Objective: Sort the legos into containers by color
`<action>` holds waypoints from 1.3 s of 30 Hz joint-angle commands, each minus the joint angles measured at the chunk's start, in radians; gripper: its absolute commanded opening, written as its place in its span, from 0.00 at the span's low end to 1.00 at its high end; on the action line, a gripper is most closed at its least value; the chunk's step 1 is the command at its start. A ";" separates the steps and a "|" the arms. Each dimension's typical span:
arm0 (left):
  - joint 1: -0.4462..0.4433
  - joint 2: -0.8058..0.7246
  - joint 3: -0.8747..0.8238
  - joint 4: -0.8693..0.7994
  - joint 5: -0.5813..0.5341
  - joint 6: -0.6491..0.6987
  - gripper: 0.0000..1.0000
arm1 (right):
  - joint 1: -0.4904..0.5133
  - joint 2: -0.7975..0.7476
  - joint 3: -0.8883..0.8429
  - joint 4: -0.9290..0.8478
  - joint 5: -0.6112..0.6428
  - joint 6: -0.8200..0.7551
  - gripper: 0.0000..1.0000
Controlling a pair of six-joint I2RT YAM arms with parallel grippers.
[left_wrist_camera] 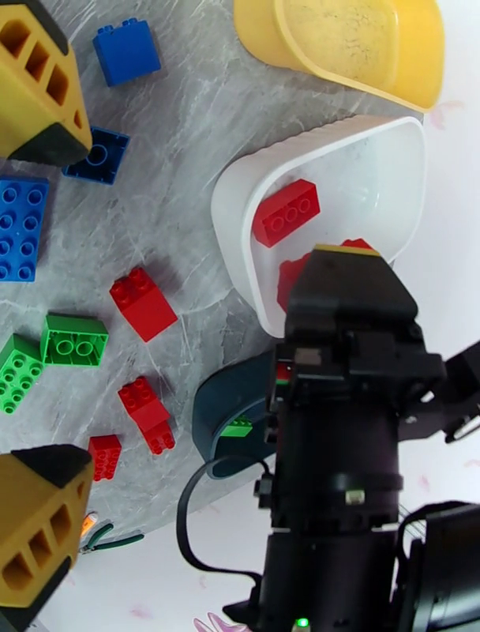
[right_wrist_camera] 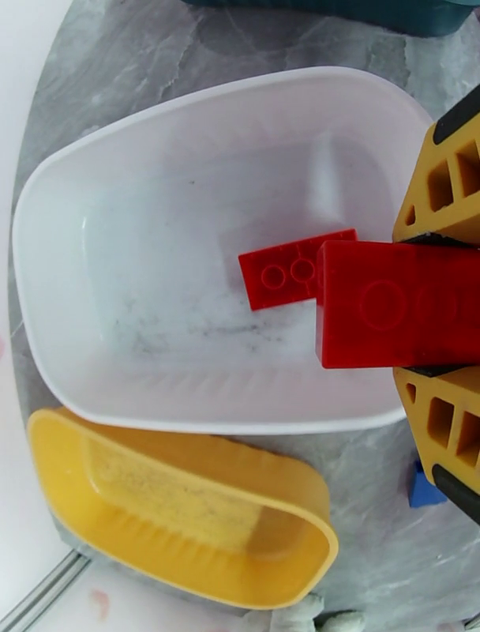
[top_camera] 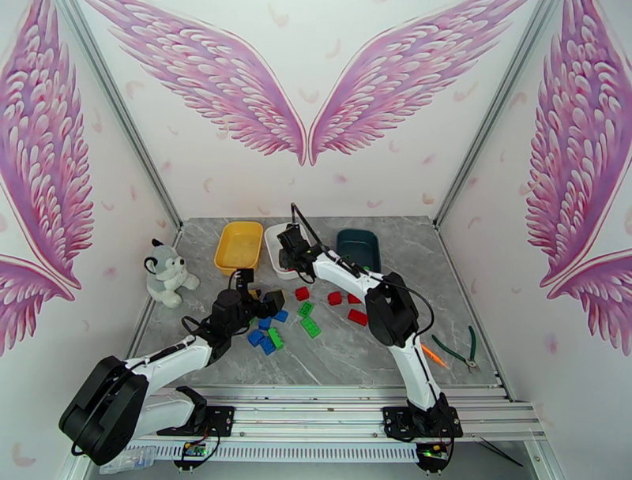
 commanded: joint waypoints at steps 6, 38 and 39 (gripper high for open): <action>0.006 -0.002 -0.022 0.013 0.013 0.007 0.99 | 0.000 -0.102 -0.026 -0.012 -0.016 -0.041 0.58; -0.210 0.314 0.183 0.096 0.028 0.054 0.99 | -0.158 -0.837 -1.160 0.252 0.049 -0.001 0.81; -0.211 0.318 0.186 0.096 0.029 0.055 0.99 | -0.158 -0.834 -1.167 0.272 0.027 -0.008 0.79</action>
